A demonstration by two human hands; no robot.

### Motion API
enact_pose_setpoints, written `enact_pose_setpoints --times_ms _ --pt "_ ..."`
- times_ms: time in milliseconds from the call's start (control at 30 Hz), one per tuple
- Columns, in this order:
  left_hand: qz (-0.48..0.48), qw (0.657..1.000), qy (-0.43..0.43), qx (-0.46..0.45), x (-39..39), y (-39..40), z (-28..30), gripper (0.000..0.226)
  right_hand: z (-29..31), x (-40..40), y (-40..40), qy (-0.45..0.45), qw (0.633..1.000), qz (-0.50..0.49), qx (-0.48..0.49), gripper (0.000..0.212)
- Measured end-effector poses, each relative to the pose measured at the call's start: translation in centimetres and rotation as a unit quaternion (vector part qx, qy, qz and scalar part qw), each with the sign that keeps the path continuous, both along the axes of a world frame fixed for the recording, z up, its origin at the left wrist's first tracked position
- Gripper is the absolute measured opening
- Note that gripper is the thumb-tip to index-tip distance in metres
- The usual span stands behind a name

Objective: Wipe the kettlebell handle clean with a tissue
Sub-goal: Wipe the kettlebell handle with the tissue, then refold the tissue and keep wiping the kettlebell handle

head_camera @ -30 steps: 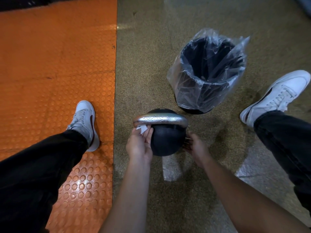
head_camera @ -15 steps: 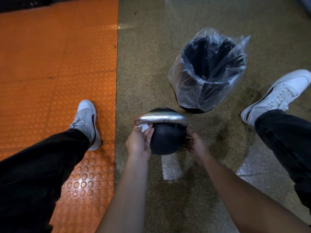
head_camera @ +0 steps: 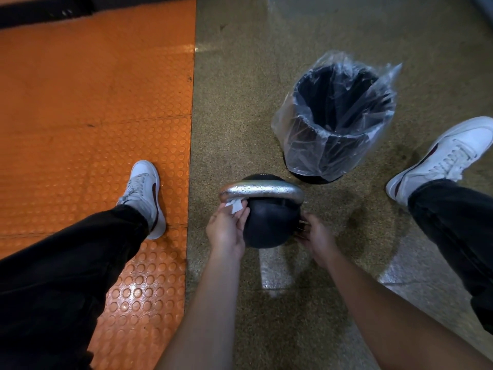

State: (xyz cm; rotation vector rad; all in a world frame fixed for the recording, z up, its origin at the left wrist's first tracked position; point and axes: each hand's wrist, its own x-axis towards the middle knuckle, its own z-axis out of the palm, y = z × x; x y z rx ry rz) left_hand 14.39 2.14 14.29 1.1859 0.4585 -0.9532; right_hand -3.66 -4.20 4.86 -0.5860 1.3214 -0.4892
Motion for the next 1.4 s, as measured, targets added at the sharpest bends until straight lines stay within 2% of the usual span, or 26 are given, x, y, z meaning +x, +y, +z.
enact_pose_setpoints --times_ms 167,400,567,667,767,867,967,1033,1100,1167,1267,1333,1400 --pt "-0.004 1.0 0.005 -0.026 0.2 0.3 0.3 0.034 0.4 0.0 0.1 -0.004 1.0 -0.001 0.0 0.026" --pt "0.012 1.0 -0.005 -0.012 0.2 0.6 -0.2 0.035 0.2 0.0 0.0 -0.001 1.0 -0.015 0.006 0.024" --pt "0.037 0.998 -0.04 0.039 0.2 0.6 -0.2 0.014 0.1 0.0 -0.1 0.009 1.0 -0.015 0.012 0.027" --pt "0.016 0.999 -0.046 0.023 0.1 0.7 -0.1 0.013 0.2 0.0 0.0 0.016 1.0 -0.011 0.014 0.032" --pt "-0.043 0.993 -0.111 -0.005 0.9 1.6 0.1 0.01 0.9 0.0 0.0 0.018 1.0 -0.004 0.014 0.032" --pt "-0.136 0.973 -0.184 -0.033 2.7 2.8 0.7 0.014 2.0 0.2 -0.4 0.027 1.0 -0.005 0.007 0.028" --pt "-0.215 0.952 -0.206 -0.075 4.6 3.4 2.3 0.035 3.3 0.3 -1.9 0.069 0.997 -0.037 -0.018 0.024" --pt "-0.283 0.926 -0.237 -0.082 5.6 3.4 4.0 0.051 4.3 0.2 -3.4 0.104 0.992 -0.053 -0.051 0.019" --pt "-0.351 0.89 -0.281 -0.075 6.2 3.1 5.9 0.056 5.9 0.3 -4.9 0.103 0.988 -0.068 -0.093 0.012" --pt "-0.398 0.858 -0.316 -0.073 6.6 2.5 7.9 0.049 7.9 0.6 -6.2 0.094 0.983 -0.07 -0.142 0.01" --pt "-0.426 0.829 -0.351 -0.085 6.5 0.8 10.4 0.027 12.0 1.4 -7.6 0.1 0.959 -0.027 -0.264 0.011" --pt "-0.432 0.819 -0.366 -0.094 6.3 -0.5 11.8 0.017 15.2 2.3 -8.1 0.067 0.941 0.028 -0.331 0.01" --pt "-0.433 0.812 -0.38 -0.09 6.1 -1.8 12.9 0.02 18.5 3.4 -8.1 0.017 0.915 0.124 -0.383 0.022"
